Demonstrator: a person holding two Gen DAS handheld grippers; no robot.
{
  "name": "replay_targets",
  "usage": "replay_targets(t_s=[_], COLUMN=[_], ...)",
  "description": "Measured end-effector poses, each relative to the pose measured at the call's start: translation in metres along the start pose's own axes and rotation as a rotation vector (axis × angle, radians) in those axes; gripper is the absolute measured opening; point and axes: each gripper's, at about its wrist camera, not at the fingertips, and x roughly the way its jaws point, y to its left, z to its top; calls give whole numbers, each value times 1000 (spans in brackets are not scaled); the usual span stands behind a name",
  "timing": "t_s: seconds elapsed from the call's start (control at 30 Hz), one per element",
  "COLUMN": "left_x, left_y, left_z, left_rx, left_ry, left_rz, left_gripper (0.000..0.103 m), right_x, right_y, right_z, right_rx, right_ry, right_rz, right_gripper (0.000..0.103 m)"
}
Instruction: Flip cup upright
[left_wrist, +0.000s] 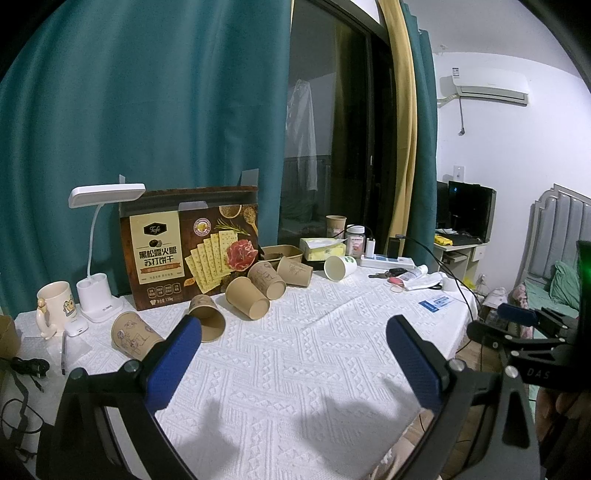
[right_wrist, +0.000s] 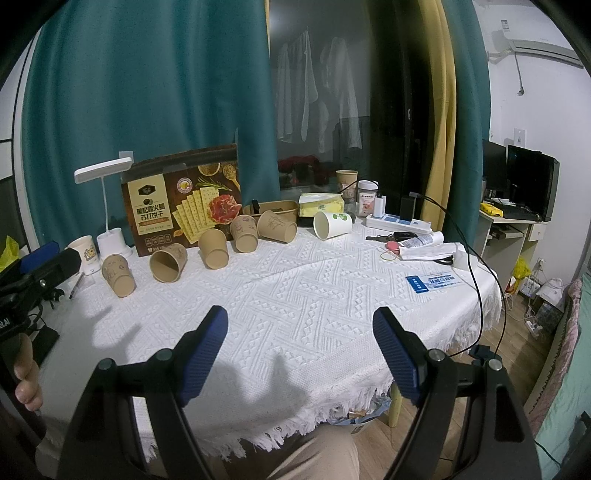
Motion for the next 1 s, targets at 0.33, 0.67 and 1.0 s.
replay_targets(t_s=[0.33,0.67,1.0], left_x=[2,2,2], left_y=[-5,-6,-6], left_z=[-3,-4,-3], left_rx=[4,3,3], left_ry=[1,1,1], left_rz=[3,2,3], left_gripper=[100,100,100], right_x=[0,0,0], right_y=[0,-1,-1], right_z=[0,1,1], right_rx=[-1,-1,0], right_ry=[0,0,0], right_rz=[0,0,0], right_gripper=[79,79,79])
